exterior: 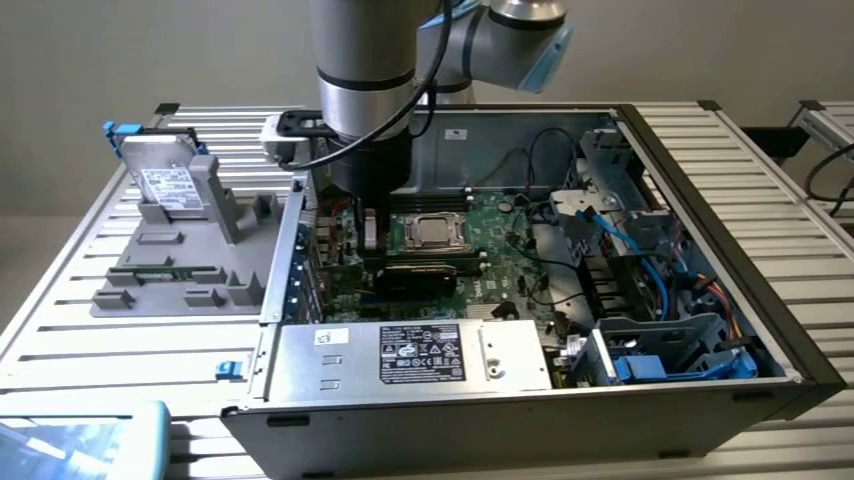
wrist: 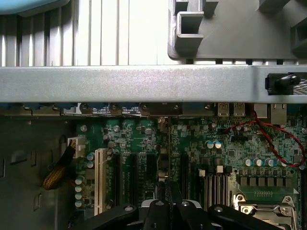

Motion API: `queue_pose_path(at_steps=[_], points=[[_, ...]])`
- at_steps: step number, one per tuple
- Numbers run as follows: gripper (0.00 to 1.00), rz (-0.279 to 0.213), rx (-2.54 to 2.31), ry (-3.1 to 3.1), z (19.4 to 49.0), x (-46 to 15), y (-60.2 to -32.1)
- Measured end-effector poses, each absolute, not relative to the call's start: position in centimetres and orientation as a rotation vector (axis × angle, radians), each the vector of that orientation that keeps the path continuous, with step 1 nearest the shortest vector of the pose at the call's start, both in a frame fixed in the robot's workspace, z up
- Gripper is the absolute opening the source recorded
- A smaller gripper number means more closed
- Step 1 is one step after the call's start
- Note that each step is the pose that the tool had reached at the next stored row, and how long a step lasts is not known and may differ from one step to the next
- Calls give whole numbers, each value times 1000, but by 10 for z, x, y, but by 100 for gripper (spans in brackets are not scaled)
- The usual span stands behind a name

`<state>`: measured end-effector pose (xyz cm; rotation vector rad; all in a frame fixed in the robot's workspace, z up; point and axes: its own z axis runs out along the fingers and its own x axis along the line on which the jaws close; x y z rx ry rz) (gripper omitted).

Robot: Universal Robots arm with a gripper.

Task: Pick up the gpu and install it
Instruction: 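Press down on the gpu until it lock into place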

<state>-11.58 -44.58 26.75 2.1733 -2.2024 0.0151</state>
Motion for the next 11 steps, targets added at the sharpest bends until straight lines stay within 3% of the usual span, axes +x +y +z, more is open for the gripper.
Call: queue_pose_path(at_steps=[6, 11], points=[[12, 15, 2172, -2204, 265, -116, -446], [12, 15, 2170, -2206, 283, -111, -446]])
